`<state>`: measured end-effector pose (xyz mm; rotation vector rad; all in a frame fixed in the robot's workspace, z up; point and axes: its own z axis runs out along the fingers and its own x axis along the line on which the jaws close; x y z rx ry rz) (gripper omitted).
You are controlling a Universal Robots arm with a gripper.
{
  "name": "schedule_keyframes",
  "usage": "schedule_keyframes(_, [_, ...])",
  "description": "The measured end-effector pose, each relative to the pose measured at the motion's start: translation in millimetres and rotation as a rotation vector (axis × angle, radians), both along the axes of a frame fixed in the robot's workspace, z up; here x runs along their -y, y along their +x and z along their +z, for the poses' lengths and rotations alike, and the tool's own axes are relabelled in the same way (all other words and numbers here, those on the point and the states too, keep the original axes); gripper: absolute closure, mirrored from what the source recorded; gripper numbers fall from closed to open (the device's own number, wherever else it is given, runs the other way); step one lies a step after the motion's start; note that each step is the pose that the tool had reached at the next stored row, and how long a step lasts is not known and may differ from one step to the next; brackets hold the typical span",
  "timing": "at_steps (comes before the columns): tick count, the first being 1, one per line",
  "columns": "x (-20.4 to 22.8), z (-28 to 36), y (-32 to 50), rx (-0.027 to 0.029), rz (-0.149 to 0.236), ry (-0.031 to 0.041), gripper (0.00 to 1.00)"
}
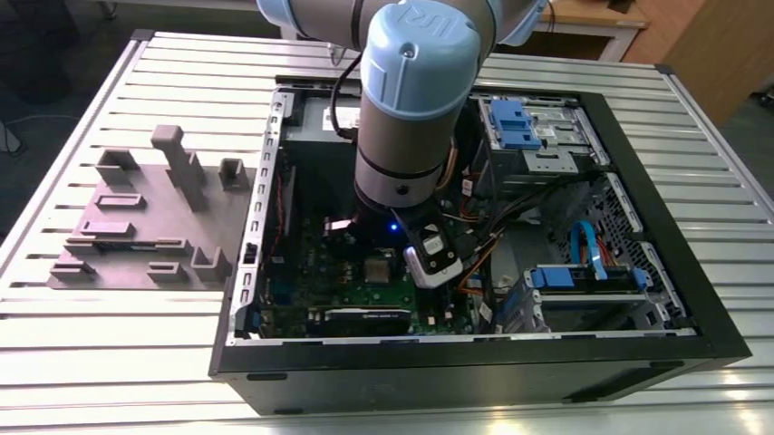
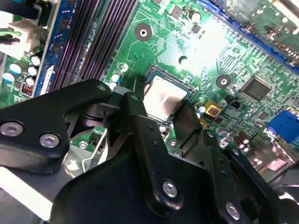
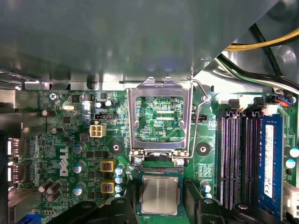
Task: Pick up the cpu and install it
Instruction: 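Place the cpu into insertion slot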
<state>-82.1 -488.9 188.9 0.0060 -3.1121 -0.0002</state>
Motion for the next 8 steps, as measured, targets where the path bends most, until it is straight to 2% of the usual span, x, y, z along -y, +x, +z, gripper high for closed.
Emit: schedule_keyframes(8, [0.0, 0.0, 0.0, 0.0000, 0.001, -0.0001, 0.49])
